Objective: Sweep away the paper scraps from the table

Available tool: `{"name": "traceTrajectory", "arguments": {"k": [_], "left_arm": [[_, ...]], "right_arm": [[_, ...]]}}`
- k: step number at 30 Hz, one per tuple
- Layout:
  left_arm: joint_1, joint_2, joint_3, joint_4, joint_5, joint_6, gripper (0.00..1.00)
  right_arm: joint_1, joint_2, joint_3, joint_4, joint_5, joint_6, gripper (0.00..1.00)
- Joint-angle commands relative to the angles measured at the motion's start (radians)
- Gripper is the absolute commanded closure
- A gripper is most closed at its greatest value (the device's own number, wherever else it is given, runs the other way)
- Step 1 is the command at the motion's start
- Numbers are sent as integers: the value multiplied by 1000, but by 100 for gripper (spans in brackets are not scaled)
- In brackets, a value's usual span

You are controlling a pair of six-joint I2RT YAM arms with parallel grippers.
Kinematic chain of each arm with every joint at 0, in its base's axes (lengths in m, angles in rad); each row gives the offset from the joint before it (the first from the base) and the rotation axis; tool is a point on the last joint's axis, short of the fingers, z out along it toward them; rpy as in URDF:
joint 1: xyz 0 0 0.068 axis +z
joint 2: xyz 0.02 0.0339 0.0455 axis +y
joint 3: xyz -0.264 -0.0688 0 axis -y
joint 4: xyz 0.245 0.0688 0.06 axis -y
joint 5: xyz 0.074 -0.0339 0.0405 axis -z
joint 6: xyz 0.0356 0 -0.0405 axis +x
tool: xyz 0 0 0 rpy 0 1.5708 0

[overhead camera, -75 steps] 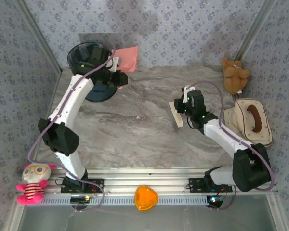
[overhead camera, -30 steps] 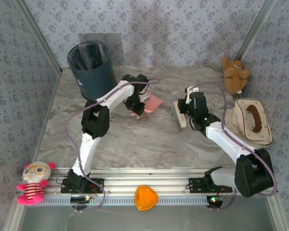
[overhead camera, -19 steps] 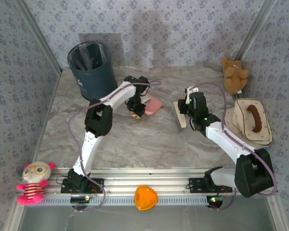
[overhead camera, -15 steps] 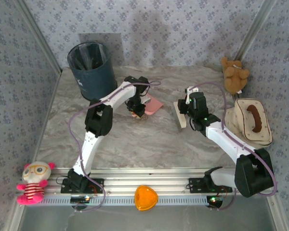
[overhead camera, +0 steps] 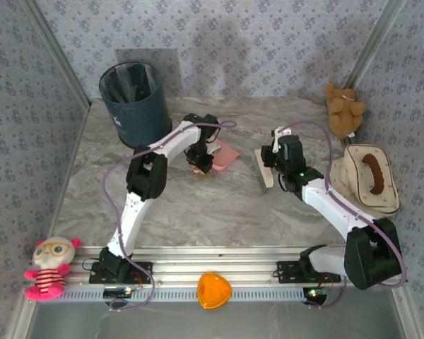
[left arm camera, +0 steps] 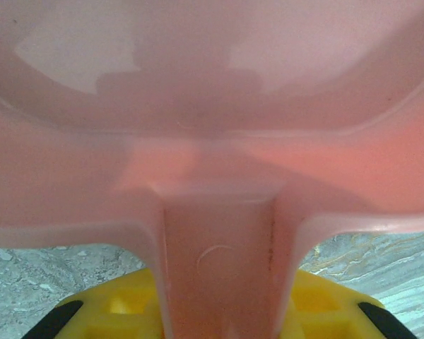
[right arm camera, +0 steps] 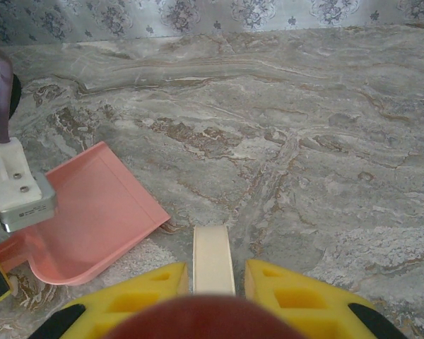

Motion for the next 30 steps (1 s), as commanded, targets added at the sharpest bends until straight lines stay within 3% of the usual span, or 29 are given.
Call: {"name": "traceTrajectory", "arguments": {"k": [1,11,18,30], "left_arm": [[-7,15,17,-28,-23,15,78],[-7,-21,-23,-3,-45,27,60],[-8,-63,-49,8,-63,30,57],[-11,-286,-188,35,-53,38,52]], "right_arm": [[-7,-24,-3,13,8,-11,100],[-11,-25,-4,13,5,-10,100],[-12,-24,-1,19,1,-24,100],[-10,77,125,29,7,-107,100]]}}
